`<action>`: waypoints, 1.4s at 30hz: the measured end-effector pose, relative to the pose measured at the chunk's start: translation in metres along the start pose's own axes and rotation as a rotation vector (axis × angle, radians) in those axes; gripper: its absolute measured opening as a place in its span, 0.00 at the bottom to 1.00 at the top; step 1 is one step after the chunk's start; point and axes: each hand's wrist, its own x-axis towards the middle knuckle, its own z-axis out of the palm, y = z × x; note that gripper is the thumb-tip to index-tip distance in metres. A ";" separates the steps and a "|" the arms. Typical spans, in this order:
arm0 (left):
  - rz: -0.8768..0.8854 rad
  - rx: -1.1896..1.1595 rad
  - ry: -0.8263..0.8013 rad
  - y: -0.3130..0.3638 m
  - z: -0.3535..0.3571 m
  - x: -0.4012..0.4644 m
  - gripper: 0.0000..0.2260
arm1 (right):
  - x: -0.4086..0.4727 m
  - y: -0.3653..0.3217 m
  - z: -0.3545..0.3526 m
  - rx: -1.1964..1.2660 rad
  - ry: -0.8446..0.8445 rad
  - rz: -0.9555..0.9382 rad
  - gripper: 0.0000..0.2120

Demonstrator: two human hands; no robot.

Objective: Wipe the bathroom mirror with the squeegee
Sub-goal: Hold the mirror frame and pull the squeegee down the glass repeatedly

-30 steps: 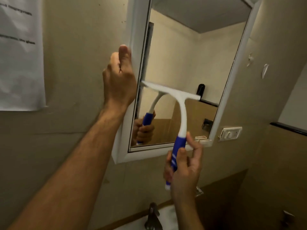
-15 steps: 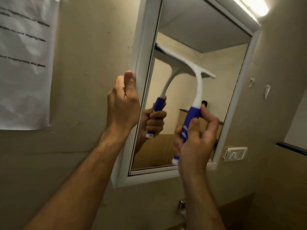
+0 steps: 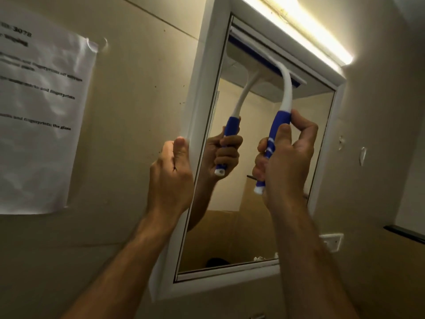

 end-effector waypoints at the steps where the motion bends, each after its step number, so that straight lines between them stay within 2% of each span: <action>1: 0.005 -0.008 -0.002 0.000 0.000 0.000 0.13 | -0.008 0.002 -0.005 -0.018 -0.016 0.020 0.11; 6: 0.015 -0.039 0.008 -0.002 0.000 0.000 0.12 | -0.067 0.030 -0.033 -0.132 -0.016 0.074 0.11; 10: 0.016 -0.054 -0.016 -0.003 0.000 0.000 0.12 | -0.101 0.042 -0.045 -0.082 -0.009 0.215 0.11; 16: 0.012 -0.059 -0.003 -0.003 0.000 0.000 0.12 | -0.069 0.028 -0.040 -0.078 0.002 0.077 0.12; 20: 0.013 -0.059 0.002 -0.006 0.000 0.000 0.12 | -0.054 0.025 -0.037 -0.096 -0.044 0.071 0.13; 27: 0.006 -0.065 -0.006 -0.009 0.001 0.000 0.12 | -0.119 0.059 -0.059 -0.071 -0.092 0.215 0.17; 30: -0.004 -0.064 -0.011 -0.007 0.002 0.000 0.12 | -0.138 0.066 -0.069 -0.021 -0.207 0.250 0.25; 33: 0.001 -0.049 0.016 -0.004 0.003 -0.001 0.13 | -0.129 0.055 -0.070 0.043 -0.295 0.280 0.22; 38: -0.024 -0.015 0.020 -0.002 0.003 -0.002 0.14 | -0.091 0.036 -0.058 -0.051 -0.255 0.200 0.21; 42: -0.034 -0.006 0.009 0.000 0.002 -0.003 0.14 | -0.105 0.048 -0.061 -0.109 -0.250 0.227 0.20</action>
